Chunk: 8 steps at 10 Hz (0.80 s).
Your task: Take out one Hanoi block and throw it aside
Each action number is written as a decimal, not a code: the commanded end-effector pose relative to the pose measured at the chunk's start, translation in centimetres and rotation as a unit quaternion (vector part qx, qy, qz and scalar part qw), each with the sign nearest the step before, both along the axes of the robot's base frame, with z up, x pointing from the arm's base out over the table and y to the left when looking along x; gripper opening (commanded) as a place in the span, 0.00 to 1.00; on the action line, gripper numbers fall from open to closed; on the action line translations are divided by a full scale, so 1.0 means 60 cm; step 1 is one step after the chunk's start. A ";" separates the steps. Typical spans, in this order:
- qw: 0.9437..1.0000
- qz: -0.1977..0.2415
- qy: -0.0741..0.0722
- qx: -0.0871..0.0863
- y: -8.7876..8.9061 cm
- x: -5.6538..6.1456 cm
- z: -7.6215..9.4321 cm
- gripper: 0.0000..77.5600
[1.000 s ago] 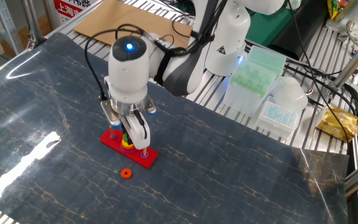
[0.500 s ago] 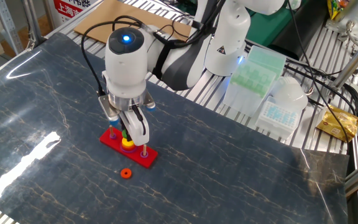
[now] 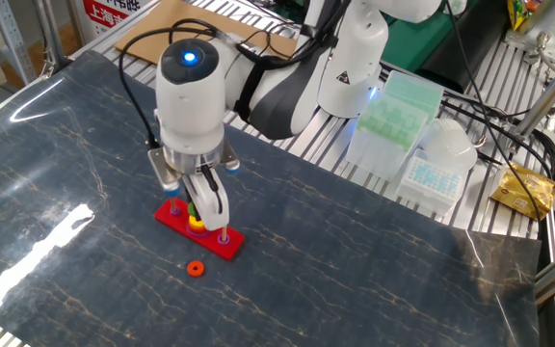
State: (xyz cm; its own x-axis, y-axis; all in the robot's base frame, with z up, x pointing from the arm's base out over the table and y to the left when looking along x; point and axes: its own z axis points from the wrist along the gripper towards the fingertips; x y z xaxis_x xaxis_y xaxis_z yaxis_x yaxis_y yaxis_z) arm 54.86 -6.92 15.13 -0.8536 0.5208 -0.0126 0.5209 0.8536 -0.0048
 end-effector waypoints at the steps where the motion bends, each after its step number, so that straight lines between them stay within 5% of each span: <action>1: 1.000 0.000 0.005 0.000 0.004 0.032 0.013 0.02; 4: 1.000 0.005 0.004 -0.002 0.004 0.053 0.010 0.02; 8: 0.999 0.044 -0.001 -0.003 -0.018 0.095 -0.034 0.02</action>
State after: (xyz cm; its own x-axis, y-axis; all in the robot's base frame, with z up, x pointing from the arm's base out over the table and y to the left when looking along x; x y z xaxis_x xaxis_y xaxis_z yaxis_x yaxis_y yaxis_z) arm 59.86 -7.28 13.76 -0.8817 0.4717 -0.0115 0.4718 0.8817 -0.0100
